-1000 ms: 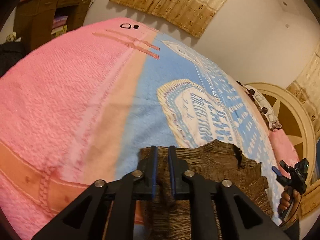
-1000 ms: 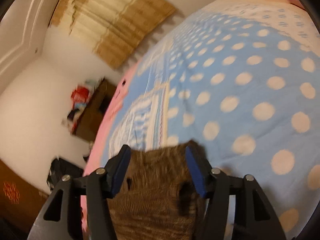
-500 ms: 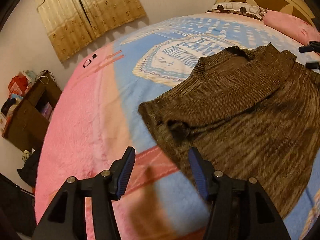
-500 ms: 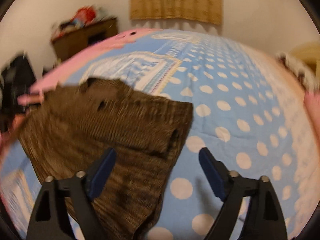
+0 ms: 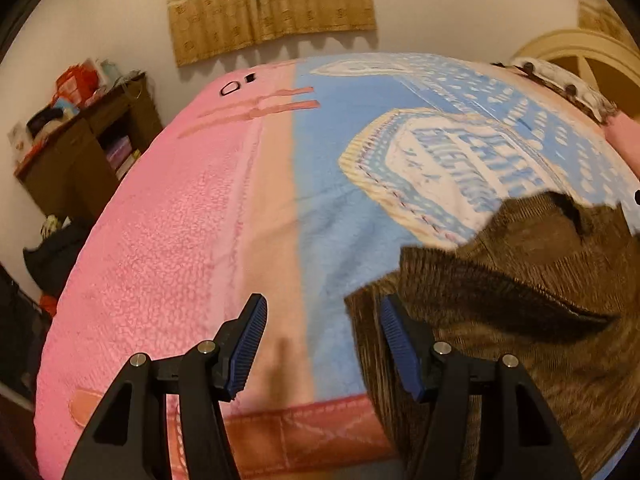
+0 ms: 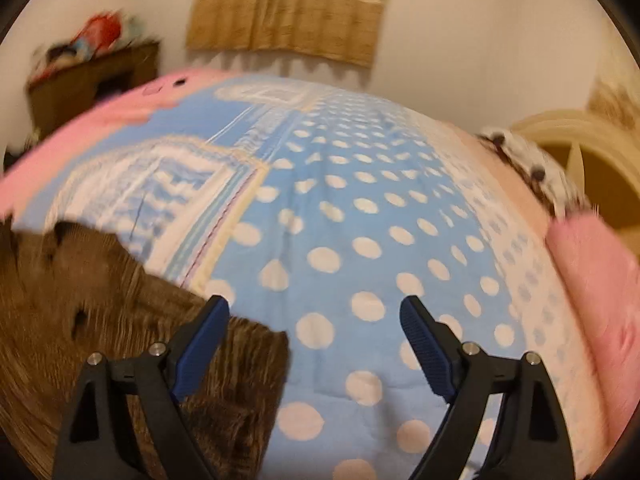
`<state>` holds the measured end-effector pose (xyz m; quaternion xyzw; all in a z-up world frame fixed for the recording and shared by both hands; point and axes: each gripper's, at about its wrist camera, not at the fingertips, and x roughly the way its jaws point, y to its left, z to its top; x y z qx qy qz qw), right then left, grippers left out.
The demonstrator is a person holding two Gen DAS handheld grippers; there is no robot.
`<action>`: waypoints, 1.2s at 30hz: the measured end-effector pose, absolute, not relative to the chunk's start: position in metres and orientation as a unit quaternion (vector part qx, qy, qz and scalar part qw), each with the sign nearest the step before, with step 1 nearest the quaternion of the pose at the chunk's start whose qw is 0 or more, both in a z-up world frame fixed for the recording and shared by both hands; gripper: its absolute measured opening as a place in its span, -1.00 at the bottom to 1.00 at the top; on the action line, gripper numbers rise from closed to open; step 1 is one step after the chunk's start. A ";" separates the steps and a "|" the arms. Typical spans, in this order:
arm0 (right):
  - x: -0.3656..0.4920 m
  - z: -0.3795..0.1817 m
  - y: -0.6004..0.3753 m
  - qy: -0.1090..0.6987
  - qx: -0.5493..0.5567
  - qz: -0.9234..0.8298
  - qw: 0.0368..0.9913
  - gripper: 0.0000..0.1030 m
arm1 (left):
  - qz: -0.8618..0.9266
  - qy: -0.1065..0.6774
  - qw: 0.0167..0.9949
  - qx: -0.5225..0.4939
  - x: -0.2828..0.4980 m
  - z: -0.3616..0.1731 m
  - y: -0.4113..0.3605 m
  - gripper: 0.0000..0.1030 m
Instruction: Fold small clothes
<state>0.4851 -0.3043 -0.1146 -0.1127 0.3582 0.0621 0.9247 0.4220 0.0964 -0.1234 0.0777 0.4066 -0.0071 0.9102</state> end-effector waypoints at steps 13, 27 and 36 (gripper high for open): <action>0.409 -0.167 -0.218 0.344 -0.357 0.209 0.843 0.80 | -0.011 0.401 0.908 0.118 0.423 -0.127 0.064 0.17; 0.468 -0.135 -0.300 0.347 -0.145 0.076 0.924 0.80 | 0.019 0.396 0.911 0.113 0.413 -0.129 0.072 0.17; 0.441 -0.139 -0.297 0.382 -0.049 0.147 0.911 0.79 | 0.019 0.415 0.903 0.106 0.416 -0.147 0.063 0.19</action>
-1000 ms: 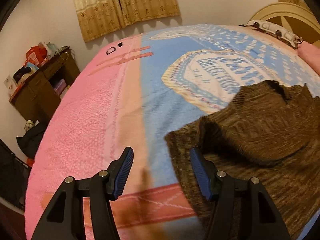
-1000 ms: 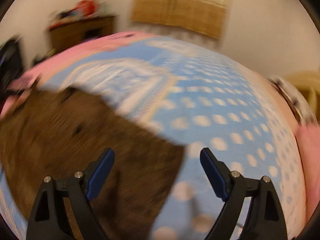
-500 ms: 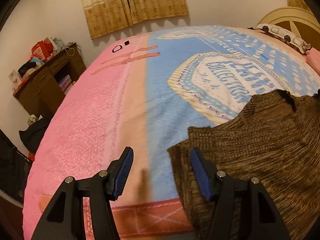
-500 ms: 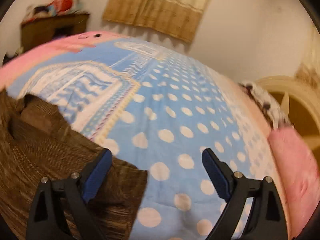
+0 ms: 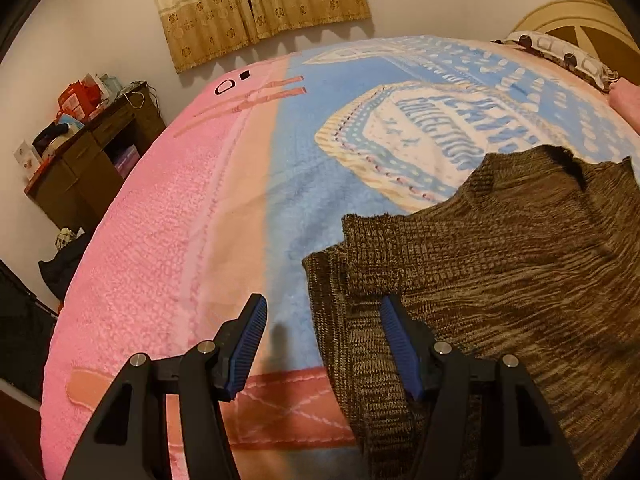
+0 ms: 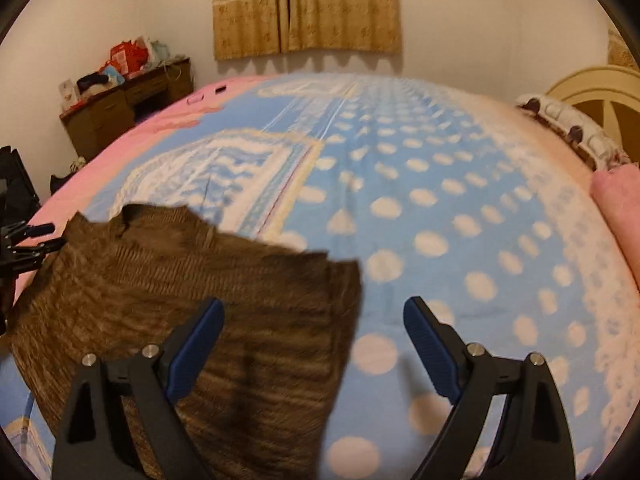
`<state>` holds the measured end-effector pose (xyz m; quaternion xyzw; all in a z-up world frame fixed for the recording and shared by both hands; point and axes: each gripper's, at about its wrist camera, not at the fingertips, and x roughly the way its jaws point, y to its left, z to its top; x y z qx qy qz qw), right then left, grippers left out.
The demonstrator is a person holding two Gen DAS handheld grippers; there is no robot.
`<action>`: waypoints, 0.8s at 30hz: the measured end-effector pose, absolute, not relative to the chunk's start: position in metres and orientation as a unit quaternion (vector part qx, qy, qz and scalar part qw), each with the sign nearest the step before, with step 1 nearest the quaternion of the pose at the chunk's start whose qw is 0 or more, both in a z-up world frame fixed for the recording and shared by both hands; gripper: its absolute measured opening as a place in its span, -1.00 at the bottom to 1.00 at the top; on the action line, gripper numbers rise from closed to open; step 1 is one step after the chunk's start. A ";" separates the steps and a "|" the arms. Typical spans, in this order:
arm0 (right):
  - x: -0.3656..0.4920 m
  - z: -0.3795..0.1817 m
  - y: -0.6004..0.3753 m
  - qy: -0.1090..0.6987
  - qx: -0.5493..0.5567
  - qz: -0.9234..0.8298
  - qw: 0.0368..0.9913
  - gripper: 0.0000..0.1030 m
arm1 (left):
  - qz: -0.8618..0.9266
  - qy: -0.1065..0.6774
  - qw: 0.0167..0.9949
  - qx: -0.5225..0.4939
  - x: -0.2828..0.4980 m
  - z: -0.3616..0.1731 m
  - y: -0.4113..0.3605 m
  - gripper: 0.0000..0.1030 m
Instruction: Fold small clothes
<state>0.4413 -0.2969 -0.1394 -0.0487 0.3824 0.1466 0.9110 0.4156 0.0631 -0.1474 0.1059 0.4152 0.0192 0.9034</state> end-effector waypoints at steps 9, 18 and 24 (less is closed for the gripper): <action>0.449 -0.165 -0.309 0.436 -0.042 0.074 0.896 0.54 | 0.029 0.406 0.909 0.087 0.387 -0.134 0.074 0.36; 0.376 -0.135 -0.265 0.384 -0.064 0.148 0.909 0.59 | 0.009 0.414 0.907 0.075 0.335 -0.141 0.065 0.36; 0.349 -0.163 -0.258 0.410 -0.101 0.142 0.895 0.59 | 0.007 0.411 0.908 0.077 0.326 -0.146 0.064 0.36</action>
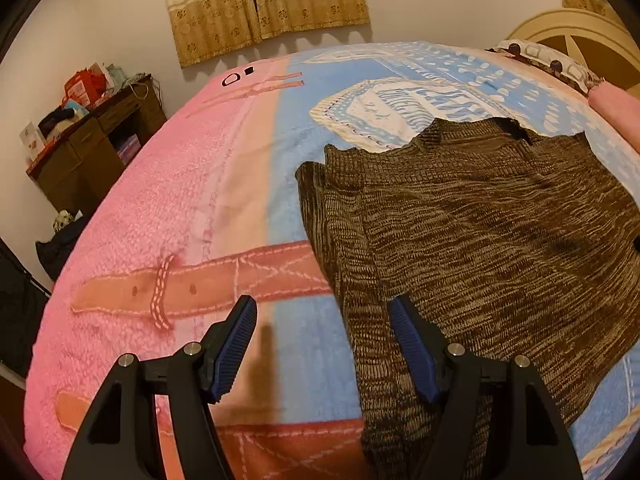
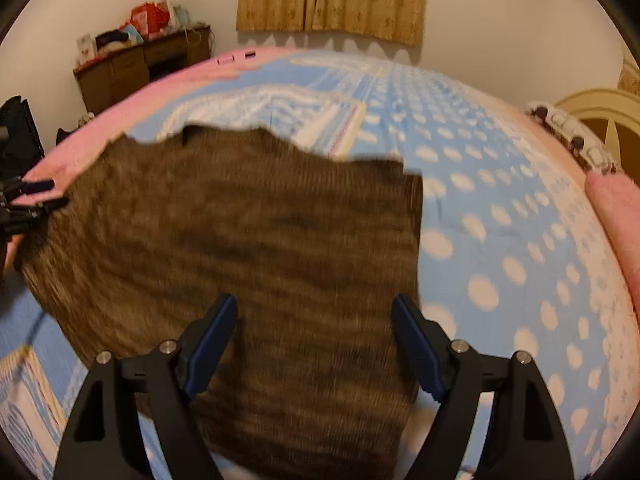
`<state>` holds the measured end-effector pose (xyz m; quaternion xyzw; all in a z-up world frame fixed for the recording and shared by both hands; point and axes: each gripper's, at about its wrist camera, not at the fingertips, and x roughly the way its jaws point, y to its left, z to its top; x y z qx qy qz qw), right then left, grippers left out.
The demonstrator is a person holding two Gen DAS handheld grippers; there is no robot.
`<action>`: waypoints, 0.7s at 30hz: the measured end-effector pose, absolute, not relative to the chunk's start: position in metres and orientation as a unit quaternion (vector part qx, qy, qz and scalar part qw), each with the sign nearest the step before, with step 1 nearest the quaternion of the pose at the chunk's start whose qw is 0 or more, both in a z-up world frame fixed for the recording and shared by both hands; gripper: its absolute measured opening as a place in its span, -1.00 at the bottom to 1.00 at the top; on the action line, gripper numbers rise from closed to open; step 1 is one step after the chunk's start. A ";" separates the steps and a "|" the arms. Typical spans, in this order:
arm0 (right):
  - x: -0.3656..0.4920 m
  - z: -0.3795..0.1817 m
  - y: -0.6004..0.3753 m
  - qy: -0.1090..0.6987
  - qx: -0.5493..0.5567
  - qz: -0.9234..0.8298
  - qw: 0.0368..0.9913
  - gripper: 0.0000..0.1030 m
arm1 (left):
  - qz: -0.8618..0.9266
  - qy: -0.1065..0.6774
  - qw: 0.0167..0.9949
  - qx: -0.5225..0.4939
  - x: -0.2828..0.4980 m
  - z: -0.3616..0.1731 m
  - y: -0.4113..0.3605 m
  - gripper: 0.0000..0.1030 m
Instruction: Fold small clothes
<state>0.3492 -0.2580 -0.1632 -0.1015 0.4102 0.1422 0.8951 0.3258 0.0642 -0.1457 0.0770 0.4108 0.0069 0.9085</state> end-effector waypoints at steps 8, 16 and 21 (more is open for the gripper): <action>0.344 -0.179 -0.270 0.420 -0.106 0.124 0.893 0.67 | 0.004 0.403 0.913 0.066 0.313 -0.150 0.069 0.41; 0.328 -0.157 -0.260 0.395 -0.091 0.102 0.908 0.67 | 0.013 0.360 0.933 0.017 0.279 -0.134 0.094 0.41; 0.301 -0.131 -0.185 0.343 -0.131 0.185 0.912 0.67 | 0.012 0.377 0.926 -0.027 0.294 -0.132 0.120 0.41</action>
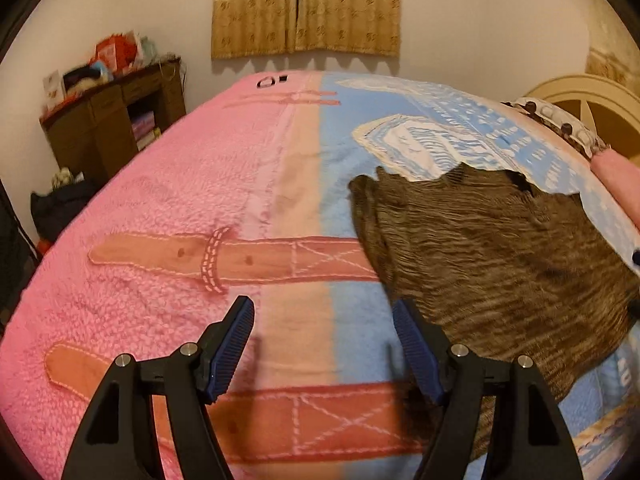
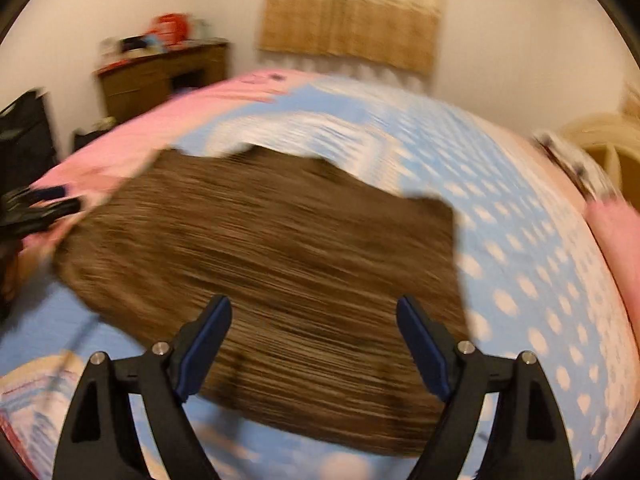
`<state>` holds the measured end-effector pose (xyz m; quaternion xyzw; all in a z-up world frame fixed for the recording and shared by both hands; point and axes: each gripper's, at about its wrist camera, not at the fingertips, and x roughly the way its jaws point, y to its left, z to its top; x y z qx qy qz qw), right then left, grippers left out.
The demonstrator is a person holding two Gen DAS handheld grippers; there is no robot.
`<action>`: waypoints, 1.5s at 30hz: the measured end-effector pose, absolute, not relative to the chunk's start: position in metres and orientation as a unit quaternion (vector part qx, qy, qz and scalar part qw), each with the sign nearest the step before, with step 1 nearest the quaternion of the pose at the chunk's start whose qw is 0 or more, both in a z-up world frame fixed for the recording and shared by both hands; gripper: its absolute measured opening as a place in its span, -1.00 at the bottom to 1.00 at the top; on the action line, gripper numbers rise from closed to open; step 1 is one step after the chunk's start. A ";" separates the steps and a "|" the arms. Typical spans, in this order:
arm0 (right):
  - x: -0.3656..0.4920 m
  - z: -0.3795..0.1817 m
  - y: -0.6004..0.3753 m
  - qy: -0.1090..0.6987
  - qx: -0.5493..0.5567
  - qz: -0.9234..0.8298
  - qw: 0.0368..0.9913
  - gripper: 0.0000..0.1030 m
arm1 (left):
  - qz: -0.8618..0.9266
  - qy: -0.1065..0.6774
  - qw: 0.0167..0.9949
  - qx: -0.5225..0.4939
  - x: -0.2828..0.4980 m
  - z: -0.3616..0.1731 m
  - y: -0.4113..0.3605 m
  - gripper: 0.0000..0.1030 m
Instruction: Fold small clothes
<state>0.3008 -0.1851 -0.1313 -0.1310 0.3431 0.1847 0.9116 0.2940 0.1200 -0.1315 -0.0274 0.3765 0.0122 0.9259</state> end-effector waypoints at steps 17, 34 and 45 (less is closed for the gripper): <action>0.232 -0.175 0.007 0.265 -0.304 0.313 0.860 0.50 | -0.065 0.418 0.898 -0.123 0.349 -0.141 0.142 0.41; 0.220 -0.194 0.044 0.229 -0.377 0.268 0.857 -0.44 | -0.121 0.427 0.886 -0.132 0.409 -0.148 0.117 0.41; 0.222 -0.198 0.045 0.230 -0.378 0.269 0.856 -0.67 | -0.132 0.431 0.880 -0.153 0.430 -0.152 0.121 -0.63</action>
